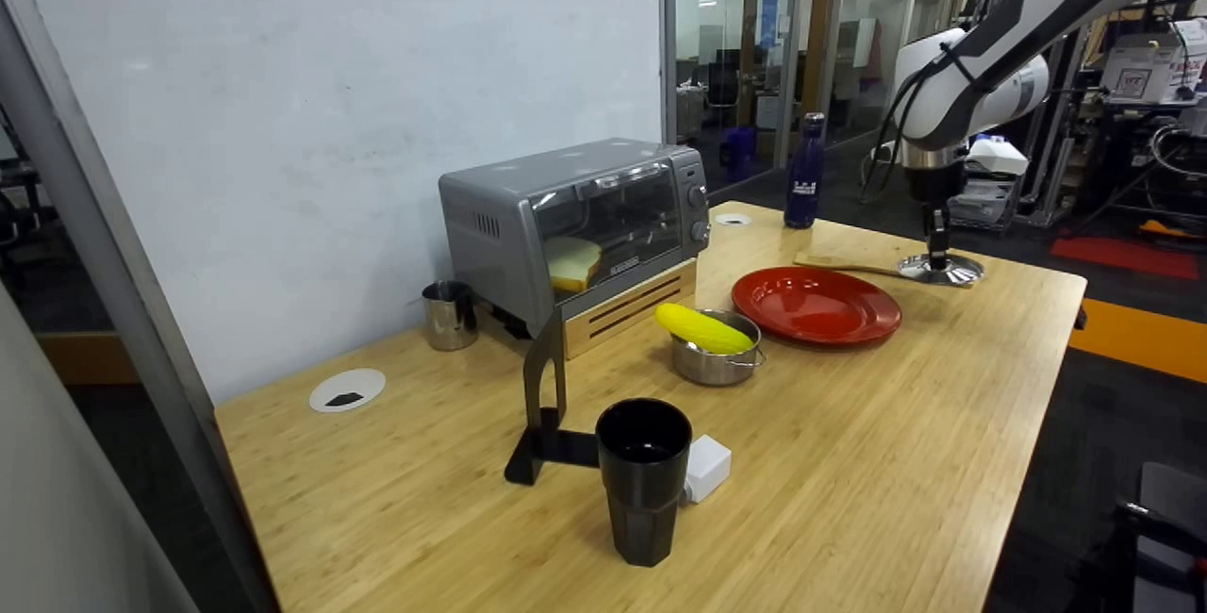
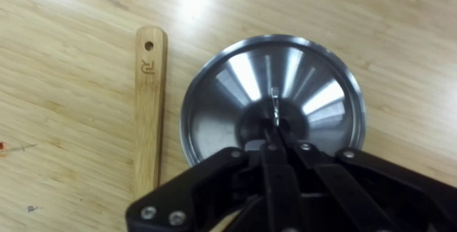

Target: Move the silver lid from the right to the left side of the table

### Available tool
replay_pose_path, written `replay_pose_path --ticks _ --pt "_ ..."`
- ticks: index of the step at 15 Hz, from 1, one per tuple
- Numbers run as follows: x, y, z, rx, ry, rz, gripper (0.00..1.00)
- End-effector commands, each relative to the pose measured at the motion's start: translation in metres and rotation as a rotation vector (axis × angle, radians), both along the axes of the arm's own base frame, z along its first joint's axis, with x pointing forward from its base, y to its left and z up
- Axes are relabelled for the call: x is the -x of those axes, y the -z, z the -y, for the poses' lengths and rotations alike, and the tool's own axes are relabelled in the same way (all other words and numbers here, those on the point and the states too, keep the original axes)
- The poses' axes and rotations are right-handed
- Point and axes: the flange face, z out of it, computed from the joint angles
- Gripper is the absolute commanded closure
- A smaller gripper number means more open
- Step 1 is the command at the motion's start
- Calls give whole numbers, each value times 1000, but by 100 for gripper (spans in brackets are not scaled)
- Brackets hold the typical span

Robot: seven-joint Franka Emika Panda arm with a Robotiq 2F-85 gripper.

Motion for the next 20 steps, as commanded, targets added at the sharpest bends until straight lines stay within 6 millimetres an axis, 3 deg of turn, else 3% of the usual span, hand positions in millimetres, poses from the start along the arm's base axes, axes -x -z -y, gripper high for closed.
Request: replay_pose_path --ticks 1,3,8,15,20 --pt "31 -35 -24 5 -101 -127 99" --pt "37 -47 -37 10 -149 -153 99" --pt "16 -53 -92 4 -262 -132 99" --pt "-16 -45 -194 0 -435 -135 99" --pt "-5 -41 -245 7 -532 -64 99"
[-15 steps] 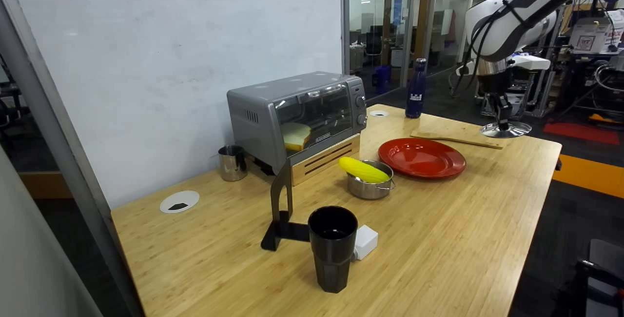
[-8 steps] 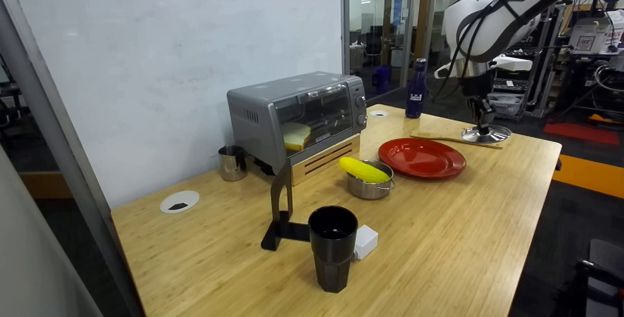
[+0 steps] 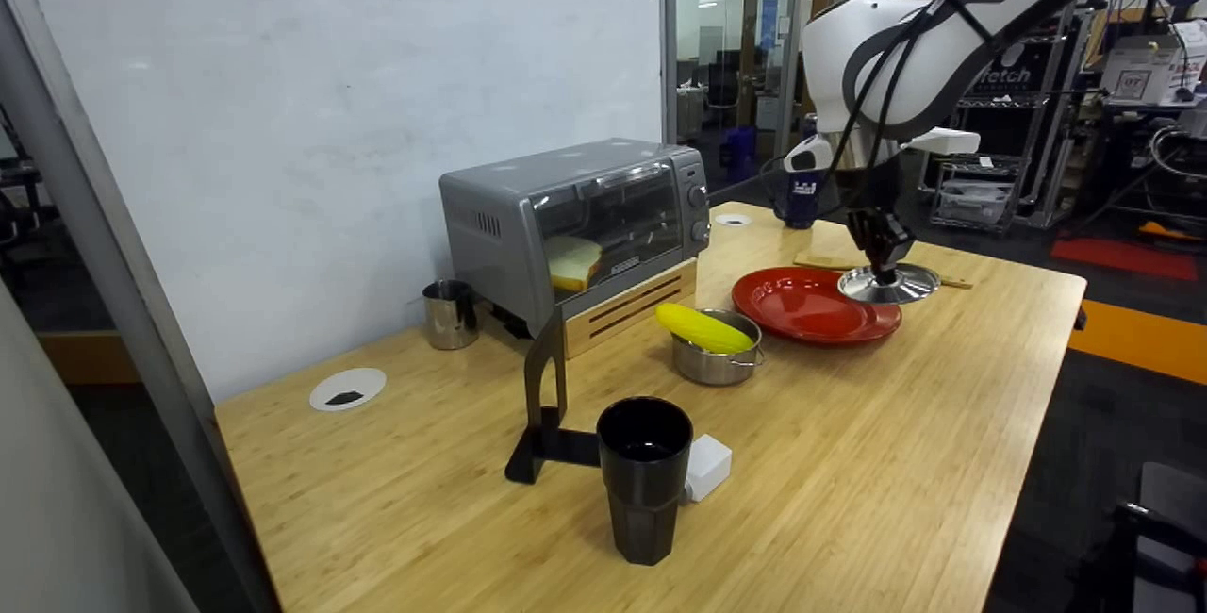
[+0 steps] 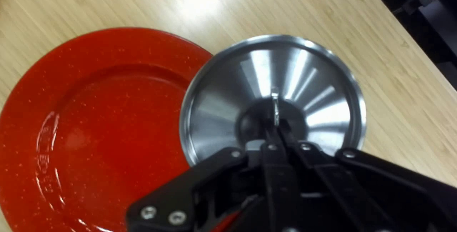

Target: Move the silver lid from the right to the left side of the table

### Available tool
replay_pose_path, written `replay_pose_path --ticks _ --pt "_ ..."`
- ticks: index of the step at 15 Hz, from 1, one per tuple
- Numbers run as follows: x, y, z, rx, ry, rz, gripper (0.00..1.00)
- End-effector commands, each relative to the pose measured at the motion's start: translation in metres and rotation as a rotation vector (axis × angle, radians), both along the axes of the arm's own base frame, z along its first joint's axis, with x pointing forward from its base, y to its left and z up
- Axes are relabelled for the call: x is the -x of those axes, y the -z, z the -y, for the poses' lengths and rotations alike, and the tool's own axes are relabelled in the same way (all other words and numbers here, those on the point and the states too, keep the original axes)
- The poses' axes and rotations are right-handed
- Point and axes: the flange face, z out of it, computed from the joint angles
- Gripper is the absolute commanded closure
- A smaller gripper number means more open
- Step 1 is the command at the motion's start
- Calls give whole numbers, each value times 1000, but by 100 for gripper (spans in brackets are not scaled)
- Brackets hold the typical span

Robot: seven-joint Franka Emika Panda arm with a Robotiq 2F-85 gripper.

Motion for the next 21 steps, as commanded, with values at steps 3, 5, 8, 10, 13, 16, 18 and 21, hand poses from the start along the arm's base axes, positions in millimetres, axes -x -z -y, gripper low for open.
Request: replay_pose_path --ticks 3,5,8,10,13,16,18,21 --pt "32 0 -27 -20 -45 119 99" --pt "40 3 -33 -38 -53 145 99" --pt "47 4 -50 -73 -89 177 99" --pt "47 4 -62 -99 -108 201 99" --pt "40 8 -83 -130 -142 214 99" --pt "37 13 -101 -148 -185 199 99" --pt "37 8 -100 -133 -160 196 96" --pt "37 9 -103 -134 -166 194 96"
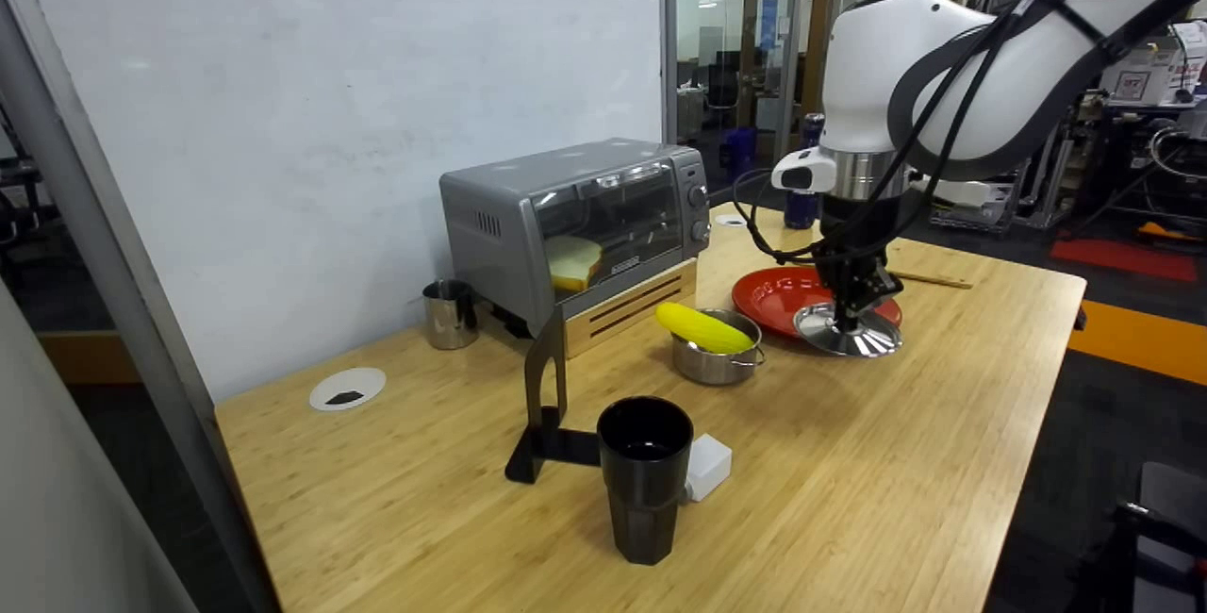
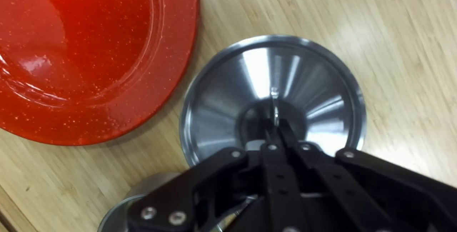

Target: Move the silver lid from the right to the left side of the table

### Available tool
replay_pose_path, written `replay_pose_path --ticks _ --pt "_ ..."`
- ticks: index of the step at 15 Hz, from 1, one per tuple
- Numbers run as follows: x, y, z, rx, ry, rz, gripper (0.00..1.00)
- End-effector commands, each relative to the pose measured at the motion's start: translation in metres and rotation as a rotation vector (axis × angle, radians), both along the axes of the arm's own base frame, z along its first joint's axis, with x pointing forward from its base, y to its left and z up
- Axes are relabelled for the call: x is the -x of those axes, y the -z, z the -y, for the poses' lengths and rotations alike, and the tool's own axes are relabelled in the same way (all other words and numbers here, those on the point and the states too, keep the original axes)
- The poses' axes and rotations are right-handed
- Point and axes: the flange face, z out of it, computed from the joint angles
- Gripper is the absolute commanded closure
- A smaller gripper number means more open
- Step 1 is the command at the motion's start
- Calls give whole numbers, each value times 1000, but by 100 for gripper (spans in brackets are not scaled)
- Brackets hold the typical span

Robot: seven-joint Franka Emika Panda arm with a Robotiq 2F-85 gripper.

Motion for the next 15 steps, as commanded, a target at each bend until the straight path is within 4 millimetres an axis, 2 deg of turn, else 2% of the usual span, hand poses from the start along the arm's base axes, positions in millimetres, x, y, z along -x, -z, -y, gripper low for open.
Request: replay_pose_path --ticks 1,4,6,12,15 --pt "0 0 0 0 0 -1 96" --pt "1 0 2 0 -2 -1 99" --pt "-4 3 -8 2 -28 1 99" --pt "-27 12 -83 16 -269 -34 99" --pt "-41 24 -105 28 -346 -35 99"
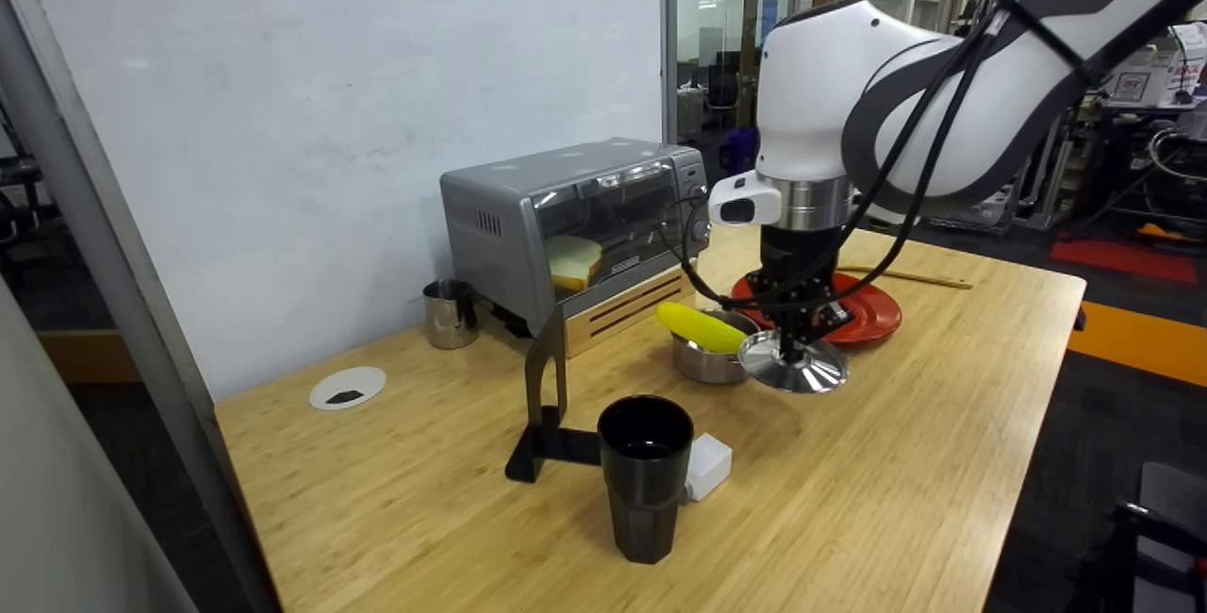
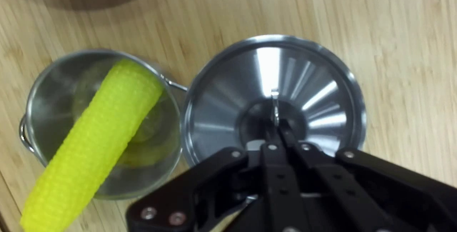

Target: Move the silver lid from the right to the left side of the table

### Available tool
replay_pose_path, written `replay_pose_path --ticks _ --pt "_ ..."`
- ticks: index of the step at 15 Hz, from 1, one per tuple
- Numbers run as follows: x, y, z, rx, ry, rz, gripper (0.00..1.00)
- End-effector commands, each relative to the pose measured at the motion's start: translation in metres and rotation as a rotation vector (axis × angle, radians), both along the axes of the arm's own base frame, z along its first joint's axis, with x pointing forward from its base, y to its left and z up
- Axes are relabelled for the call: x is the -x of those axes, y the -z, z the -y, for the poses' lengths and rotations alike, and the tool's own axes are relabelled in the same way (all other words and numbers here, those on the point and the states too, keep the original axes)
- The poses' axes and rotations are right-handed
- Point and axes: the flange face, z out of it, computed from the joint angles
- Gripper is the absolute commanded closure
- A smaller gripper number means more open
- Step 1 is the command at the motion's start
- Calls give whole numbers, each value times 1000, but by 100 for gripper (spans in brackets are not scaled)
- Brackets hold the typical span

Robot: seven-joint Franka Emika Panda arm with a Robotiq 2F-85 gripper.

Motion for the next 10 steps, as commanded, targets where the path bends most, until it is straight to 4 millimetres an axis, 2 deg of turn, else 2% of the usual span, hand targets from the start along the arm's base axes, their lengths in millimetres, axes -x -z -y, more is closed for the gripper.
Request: replay_pose_path --ticks 1,6,10 --pt "-24 17 -16 21 -95 -20 99" --pt "-33 40 -39 21 -170 -55 99" --pt "-31 36 -71 40 -263 -43 99"
